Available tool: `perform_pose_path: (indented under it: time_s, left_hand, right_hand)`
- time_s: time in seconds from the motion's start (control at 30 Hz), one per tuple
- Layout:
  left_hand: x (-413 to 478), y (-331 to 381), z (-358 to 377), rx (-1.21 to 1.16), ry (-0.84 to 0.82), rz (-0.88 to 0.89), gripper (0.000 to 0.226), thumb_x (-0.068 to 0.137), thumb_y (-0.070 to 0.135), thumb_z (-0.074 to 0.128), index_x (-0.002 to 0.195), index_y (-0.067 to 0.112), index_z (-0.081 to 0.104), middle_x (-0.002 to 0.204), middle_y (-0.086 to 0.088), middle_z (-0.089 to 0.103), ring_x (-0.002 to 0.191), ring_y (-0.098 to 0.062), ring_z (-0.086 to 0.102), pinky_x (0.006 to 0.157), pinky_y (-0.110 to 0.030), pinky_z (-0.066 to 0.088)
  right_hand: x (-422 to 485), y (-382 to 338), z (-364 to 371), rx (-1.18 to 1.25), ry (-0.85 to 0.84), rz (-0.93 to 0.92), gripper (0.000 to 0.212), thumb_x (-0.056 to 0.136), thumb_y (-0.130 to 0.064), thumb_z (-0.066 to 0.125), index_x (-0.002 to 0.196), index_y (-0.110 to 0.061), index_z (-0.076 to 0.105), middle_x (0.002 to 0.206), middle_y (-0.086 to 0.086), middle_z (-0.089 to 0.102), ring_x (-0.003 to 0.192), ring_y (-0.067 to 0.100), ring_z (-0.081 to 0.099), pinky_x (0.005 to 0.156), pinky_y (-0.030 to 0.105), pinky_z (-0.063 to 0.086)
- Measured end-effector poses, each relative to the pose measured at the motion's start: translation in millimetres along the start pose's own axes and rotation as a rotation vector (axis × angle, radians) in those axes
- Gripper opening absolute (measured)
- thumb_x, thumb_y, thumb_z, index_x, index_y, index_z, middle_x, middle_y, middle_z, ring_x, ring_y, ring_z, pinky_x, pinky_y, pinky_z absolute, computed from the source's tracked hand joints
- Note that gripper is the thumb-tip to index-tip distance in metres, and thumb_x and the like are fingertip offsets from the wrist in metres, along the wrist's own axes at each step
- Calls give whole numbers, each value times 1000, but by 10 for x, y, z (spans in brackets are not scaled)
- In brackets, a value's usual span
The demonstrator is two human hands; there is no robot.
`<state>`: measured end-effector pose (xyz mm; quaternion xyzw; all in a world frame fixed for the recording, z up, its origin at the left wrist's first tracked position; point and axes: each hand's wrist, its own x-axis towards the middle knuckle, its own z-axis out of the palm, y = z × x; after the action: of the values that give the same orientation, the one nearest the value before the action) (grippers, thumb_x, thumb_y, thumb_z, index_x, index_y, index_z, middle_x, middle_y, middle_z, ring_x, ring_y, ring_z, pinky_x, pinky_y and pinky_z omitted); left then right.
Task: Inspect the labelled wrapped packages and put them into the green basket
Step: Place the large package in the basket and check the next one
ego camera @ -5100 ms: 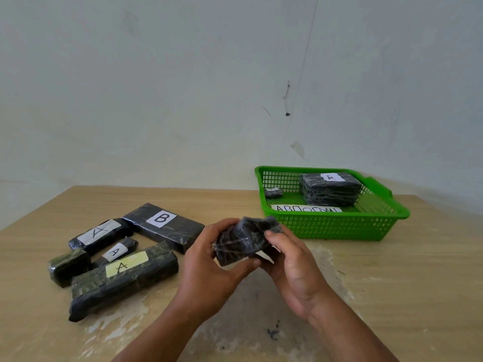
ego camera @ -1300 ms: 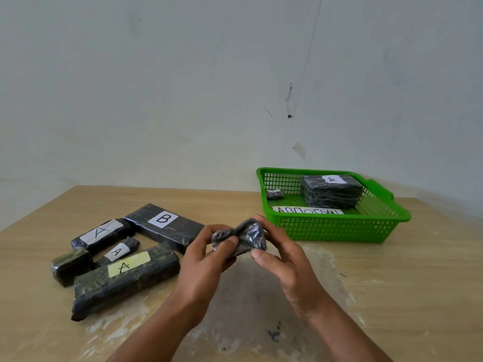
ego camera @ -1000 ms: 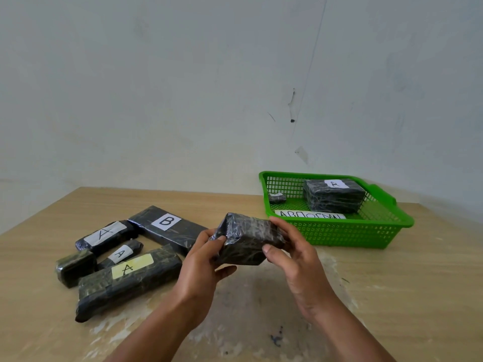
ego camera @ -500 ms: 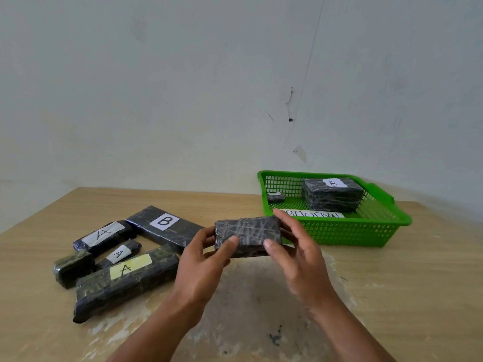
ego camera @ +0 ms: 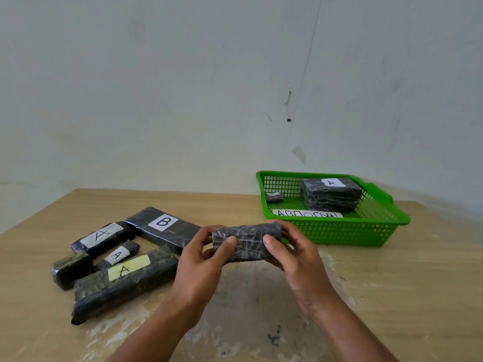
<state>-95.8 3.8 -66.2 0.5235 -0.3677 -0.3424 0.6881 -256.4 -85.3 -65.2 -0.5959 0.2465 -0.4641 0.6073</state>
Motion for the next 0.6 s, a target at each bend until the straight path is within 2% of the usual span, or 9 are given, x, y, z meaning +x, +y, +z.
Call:
perform_pose_path:
  time_s: [0.1, 0.17, 0.3, 0.37, 0.43, 0.5, 0.6]
  left_hand:
    - [-3, -4, -5, -12, -16, 7, 29, 85, 31, 74, 110, 18, 70, 106, -11, 78, 101, -30, 76, 92, -47, 60]
    - [-3, 3, -5, -12, -14, 8, 34, 82, 35, 76, 109, 16, 69, 102, -11, 78, 98, -31, 76, 87, -44, 61]
    - [-3, 0, 2, 28, -4, 25, 22, 85, 27, 78, 104, 20, 69, 98, -10, 79, 95, -28, 77, 85, -43, 63]
    - [-8, -1, -9, 16, -14, 8, 19, 87, 18, 78, 103, 25, 71, 105, -9, 78, 98, -27, 76, 87, -44, 62]
    - [-1, -4, -23, 16, -26, 15, 22, 87, 14, 79, 101, 31, 73, 123, 1, 73, 108, -23, 73, 93, -42, 60]
    - [-5, 18, -16, -9, -38, 25, 22, 81, 22, 83, 99, 31, 75, 134, 12, 65, 109, -19, 73, 91, -36, 61]
    - [-4, 25, -10, -13, -28, 47, 27, 70, 33, 82, 97, 28, 76, 139, 20, 61, 104, -12, 75, 87, -33, 61]
  right_hand:
    - [11, 5, -1, -24, 26, 10, 23, 93, -10, 76, 116, -16, 73, 108, 9, 79, 106, 28, 76, 86, 37, 63]
    - [2, -2, -3, -15, 0, -11, 24, 89, -15, 78, 113, -14, 73, 107, 11, 78, 104, 27, 76, 79, 32, 62]
    - [-8, 4, -18, -6, -24, -31, 28, 84, -18, 76, 110, -8, 71, 109, 15, 76, 101, 28, 76, 78, 33, 63]
    - [4, 29, -36, -24, -4, -52, 24, 83, -10, 79, 105, -7, 72, 117, 8, 74, 104, 22, 75, 81, 31, 63]
    - [15, 50, -54, -40, 4, -92, 26, 77, -10, 78, 102, -7, 71, 128, 0, 69, 111, 17, 72, 89, 34, 62]
    - [20, 65, -68, -30, -8, -119, 28, 73, -8, 76, 101, -7, 70, 133, 0, 65, 115, 15, 70, 92, 34, 61]
    - [31, 111, -81, -26, -24, -141, 34, 70, -4, 76, 103, -6, 68, 135, 5, 62, 119, 19, 67, 95, 37, 60]
